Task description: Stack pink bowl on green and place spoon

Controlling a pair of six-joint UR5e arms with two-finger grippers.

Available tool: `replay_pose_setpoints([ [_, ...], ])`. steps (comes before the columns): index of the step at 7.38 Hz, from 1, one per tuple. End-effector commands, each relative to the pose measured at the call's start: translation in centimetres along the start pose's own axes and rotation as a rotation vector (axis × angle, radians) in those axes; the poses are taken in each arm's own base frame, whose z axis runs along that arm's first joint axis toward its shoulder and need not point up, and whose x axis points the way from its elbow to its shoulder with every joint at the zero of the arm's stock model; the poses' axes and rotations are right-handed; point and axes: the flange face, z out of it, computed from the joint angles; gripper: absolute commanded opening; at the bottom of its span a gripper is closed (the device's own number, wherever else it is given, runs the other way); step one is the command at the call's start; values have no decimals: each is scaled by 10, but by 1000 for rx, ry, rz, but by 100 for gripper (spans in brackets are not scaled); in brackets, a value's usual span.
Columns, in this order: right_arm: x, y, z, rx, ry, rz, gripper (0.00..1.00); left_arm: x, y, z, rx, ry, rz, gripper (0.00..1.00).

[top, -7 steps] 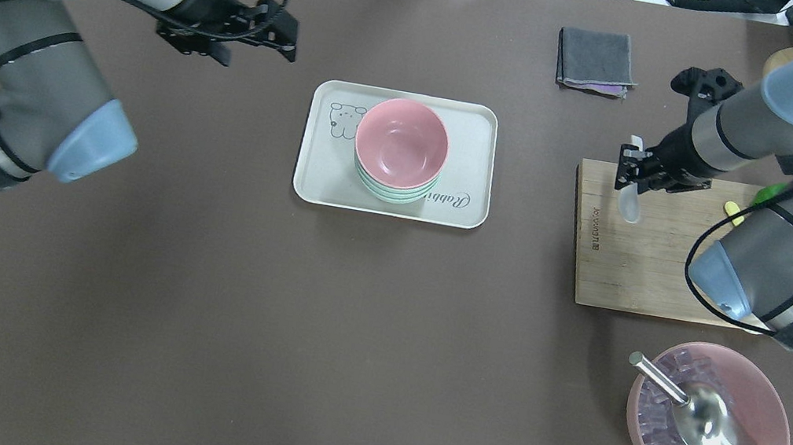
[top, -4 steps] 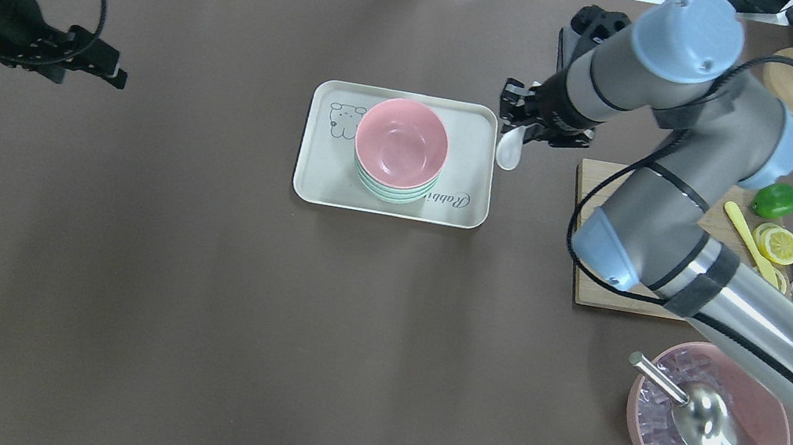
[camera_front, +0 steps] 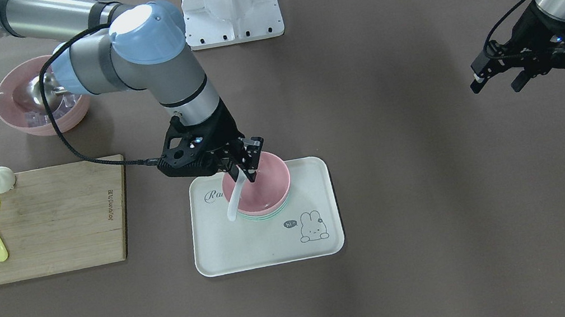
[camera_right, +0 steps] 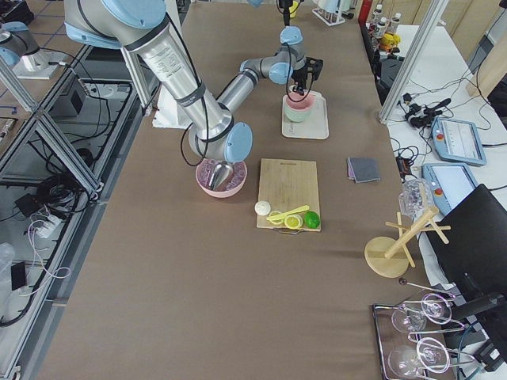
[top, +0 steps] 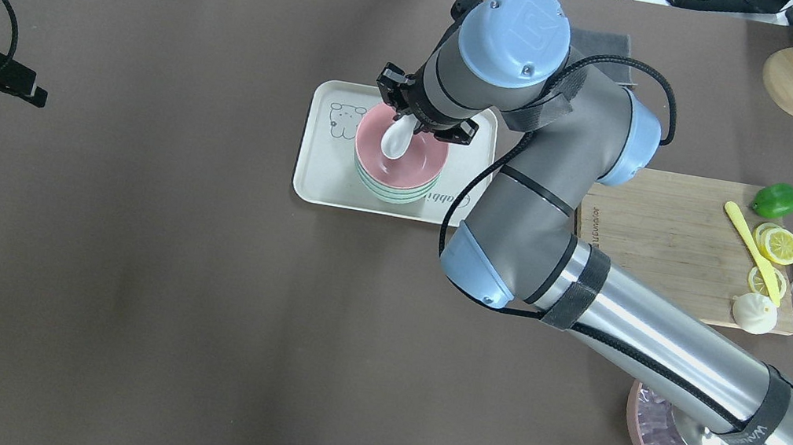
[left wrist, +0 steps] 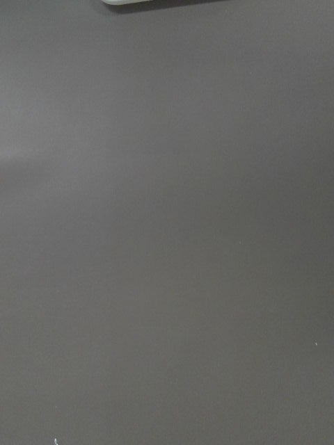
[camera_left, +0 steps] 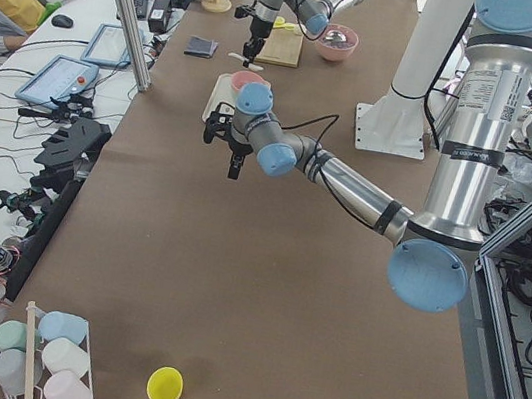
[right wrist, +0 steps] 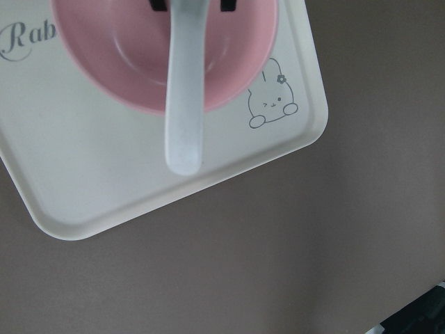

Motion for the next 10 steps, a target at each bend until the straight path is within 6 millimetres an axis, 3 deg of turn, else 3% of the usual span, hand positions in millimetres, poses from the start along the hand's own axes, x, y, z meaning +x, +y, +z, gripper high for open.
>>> replay_pose_setpoints([
  [1,5,1,3,7,9,-3,100,-17,-1,3,9,-19,-18,98],
  [2,27,0,8,12,23,-9,100,-20,-2,0,18,-14,-18,98],
  [3,48,-1,-6,7,15,-43,100,-22,-3,-1,21,-18,-22,98],
  [4,95,-22,-22,18,42,-77,100,-33,-10,-13,40,-20,-46,98],
  [5,148,-55,-36,15,89,-153,100,-61,-8,-7,33,-59,-34,98],
  [6,210,-97,-41,3,158,-238,100,-93,-14,-7,26,-103,85,98],
  [8,331,-167,-66,-19,267,-381,100,-181,-7,-20,4,-174,178,98],
  [9,378,-194,-87,-46,282,-423,100,-211,9,-28,-19,-178,199,98],
  [10,424,-222,-108,-83,277,-432,100,-232,13,-43,-34,-143,192,98],
])
